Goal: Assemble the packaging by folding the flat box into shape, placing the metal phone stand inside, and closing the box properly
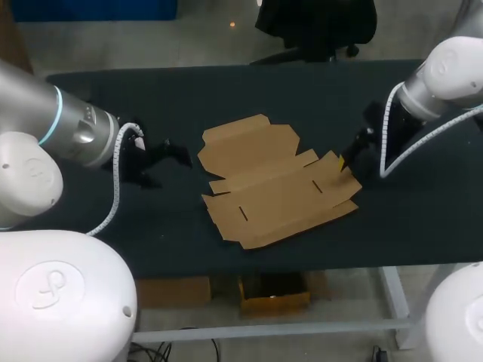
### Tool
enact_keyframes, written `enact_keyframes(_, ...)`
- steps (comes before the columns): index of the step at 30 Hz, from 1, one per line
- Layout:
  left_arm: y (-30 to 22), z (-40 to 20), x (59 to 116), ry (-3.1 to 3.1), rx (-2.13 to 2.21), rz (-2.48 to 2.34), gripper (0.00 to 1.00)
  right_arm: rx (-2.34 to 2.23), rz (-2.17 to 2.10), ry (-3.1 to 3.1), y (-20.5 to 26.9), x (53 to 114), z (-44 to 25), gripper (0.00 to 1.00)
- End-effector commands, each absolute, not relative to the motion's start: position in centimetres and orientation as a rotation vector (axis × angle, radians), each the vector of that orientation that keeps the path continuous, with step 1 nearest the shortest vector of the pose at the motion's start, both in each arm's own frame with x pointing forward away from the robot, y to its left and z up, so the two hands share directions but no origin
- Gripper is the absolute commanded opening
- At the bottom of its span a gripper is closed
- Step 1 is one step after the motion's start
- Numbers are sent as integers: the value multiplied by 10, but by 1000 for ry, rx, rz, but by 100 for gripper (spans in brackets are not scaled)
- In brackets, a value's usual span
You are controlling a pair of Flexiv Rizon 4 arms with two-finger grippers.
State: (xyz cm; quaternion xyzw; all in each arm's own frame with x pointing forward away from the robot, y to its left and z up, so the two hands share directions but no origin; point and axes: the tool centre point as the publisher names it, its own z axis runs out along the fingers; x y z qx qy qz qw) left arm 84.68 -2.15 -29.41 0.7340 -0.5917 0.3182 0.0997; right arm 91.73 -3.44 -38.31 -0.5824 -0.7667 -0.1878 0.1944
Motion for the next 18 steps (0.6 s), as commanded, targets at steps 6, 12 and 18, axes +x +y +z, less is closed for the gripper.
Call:
enact_keyframes(6,-20,-296,848,-1747,2159,947,100,-1579,-528,-2138,-26,922,-391,57)
enact_keyframes(12,-19,-297,849,-1749,2147,946,100,-1568,-530,-2128,-22,922,-394,54)
enact_keyframes(18,-19,-297,852,-1748,2134,944,100,-1564,-542,-2123,-19,921,-396,38)
